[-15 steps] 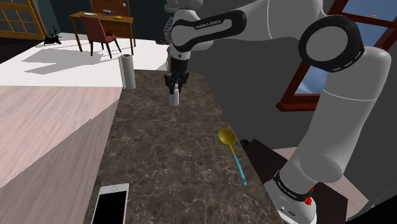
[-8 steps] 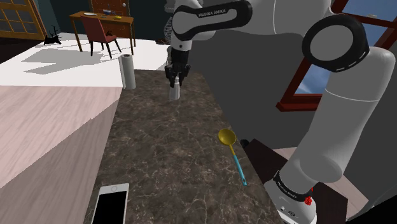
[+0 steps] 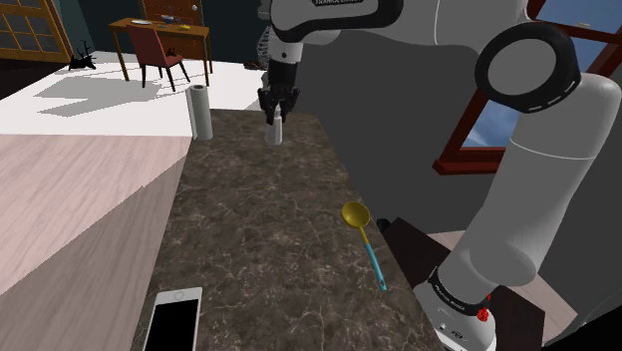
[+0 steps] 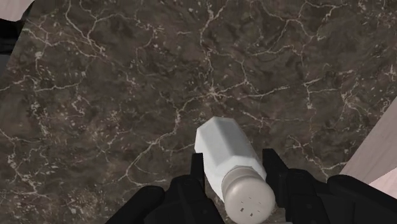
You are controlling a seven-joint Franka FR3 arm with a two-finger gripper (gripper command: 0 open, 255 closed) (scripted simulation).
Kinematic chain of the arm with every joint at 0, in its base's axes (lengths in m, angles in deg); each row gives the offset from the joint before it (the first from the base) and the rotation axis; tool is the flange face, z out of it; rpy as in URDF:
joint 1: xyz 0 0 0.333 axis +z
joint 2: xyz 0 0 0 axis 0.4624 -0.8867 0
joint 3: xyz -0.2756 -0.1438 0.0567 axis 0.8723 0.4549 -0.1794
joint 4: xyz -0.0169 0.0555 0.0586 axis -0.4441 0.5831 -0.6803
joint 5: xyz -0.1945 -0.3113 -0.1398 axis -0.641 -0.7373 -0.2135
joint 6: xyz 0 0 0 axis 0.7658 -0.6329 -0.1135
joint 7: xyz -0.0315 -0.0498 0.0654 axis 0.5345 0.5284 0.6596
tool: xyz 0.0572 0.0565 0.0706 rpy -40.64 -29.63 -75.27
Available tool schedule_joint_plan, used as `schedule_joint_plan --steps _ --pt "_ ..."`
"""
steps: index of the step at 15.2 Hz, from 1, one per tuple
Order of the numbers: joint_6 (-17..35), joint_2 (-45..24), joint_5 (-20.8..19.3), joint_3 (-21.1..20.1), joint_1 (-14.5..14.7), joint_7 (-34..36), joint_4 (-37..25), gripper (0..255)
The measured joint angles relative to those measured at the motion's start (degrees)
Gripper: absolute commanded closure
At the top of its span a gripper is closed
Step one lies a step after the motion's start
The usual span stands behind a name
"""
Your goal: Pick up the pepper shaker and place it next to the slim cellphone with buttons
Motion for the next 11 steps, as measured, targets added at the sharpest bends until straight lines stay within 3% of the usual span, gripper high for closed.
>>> schedule_joint_plan --steps 4,11 --pt "-1.8 0.6 0.0 -0.2 0.3 0.6 -1.3 255" --pt "1.0 7.8 0.4 -3.3 4.2 7.4 8.0 255"
